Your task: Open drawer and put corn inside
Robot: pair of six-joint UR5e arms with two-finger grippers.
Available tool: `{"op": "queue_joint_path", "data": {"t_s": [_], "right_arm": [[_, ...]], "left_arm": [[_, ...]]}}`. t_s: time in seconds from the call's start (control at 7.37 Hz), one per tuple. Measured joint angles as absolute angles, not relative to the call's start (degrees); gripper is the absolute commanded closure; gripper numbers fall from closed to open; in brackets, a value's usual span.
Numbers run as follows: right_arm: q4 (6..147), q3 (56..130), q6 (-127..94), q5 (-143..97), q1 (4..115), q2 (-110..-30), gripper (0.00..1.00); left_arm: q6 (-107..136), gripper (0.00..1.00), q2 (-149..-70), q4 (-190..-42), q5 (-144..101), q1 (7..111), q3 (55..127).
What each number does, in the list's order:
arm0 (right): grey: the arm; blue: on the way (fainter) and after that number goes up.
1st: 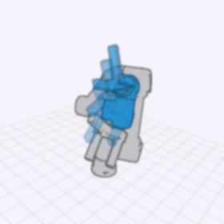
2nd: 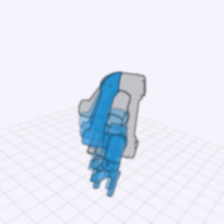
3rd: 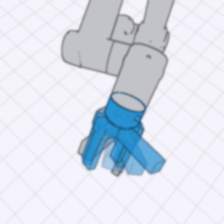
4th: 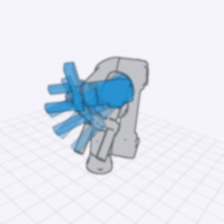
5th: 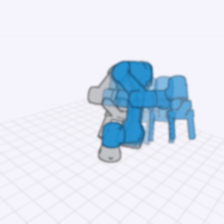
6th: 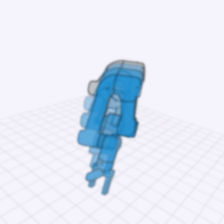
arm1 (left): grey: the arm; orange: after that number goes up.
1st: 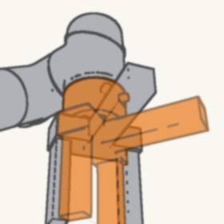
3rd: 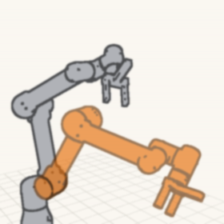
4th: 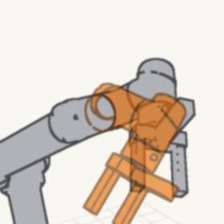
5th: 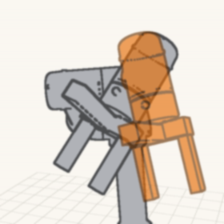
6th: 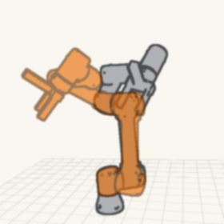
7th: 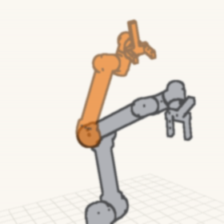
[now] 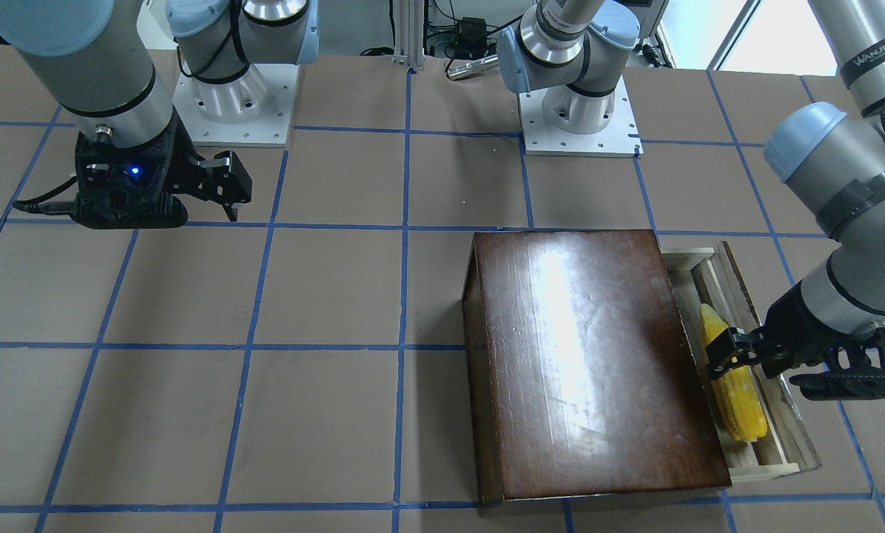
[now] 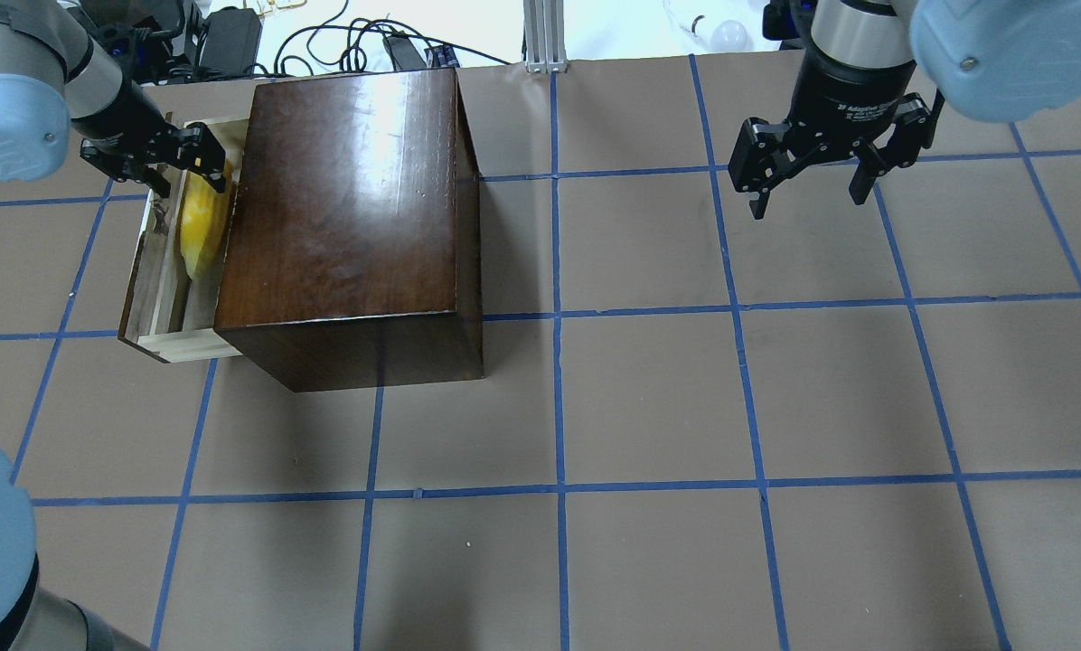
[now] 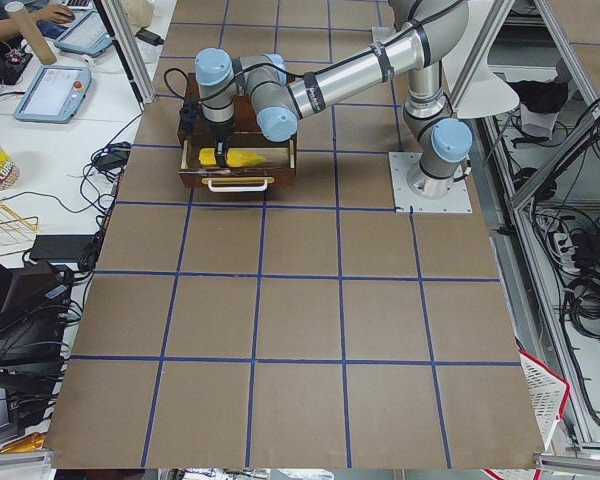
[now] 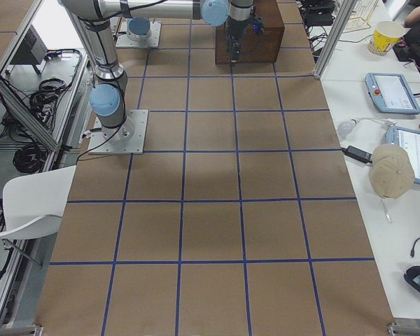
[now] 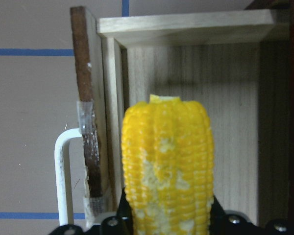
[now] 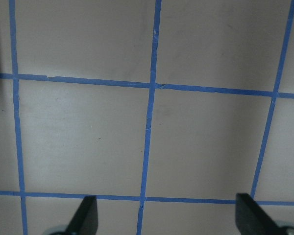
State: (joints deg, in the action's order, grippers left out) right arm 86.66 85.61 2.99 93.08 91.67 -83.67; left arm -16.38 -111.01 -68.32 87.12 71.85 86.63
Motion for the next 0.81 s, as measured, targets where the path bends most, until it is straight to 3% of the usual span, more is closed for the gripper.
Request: {"op": "queue_joint_path", "data": {"t_s": [0.41,0.81], "right_arm": [[86.66,85.61,2.99,93.08,91.67,-83.67,0.0],[86.66,85.61,2.99,93.04,91.67,-83.69,0.0]], "left_arm": [[-16.68,0.0,-109.49,-69.74,87.28,71.87,85.48],[-16.11,0.0,-106.0,-80.57,87.64,73.98,79.83]]}}
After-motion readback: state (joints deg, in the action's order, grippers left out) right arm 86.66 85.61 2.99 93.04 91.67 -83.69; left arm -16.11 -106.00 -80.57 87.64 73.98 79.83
